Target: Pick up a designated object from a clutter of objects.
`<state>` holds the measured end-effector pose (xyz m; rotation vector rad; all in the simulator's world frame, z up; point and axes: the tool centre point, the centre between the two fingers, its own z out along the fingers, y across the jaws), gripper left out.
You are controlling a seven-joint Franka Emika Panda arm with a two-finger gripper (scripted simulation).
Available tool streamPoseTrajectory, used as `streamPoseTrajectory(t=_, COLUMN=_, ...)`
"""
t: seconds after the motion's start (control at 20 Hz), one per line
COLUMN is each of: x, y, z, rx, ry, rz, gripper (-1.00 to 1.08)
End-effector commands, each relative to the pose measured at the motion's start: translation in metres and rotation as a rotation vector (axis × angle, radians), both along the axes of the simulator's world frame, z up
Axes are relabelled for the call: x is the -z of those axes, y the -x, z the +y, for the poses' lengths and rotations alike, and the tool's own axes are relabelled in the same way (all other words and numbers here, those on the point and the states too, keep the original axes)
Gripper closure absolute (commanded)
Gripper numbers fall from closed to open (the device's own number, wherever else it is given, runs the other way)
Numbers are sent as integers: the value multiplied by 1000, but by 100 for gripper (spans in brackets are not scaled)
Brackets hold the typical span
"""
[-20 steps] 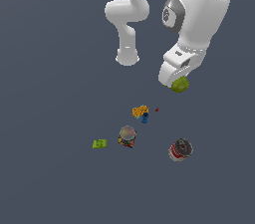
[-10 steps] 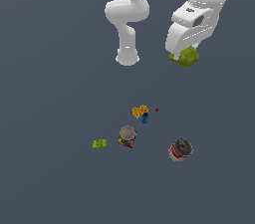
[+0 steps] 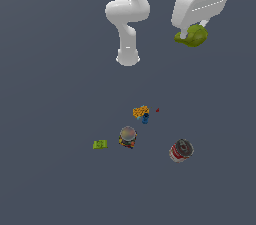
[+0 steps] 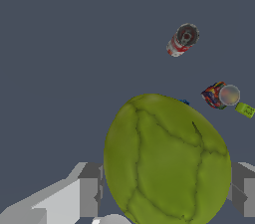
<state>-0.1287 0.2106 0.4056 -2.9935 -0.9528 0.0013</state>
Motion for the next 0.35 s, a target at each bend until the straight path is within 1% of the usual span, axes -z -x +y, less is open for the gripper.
streamPoseTrajectory(t=0.0, x=-10, y=3, z=1, rx=1, ry=0, rz=-1, gripper=108)
streamPoseTrajectory(t=0.3, x=-17, y=4, z=2, rx=1, ry=0, rz=-1, gripper=108)
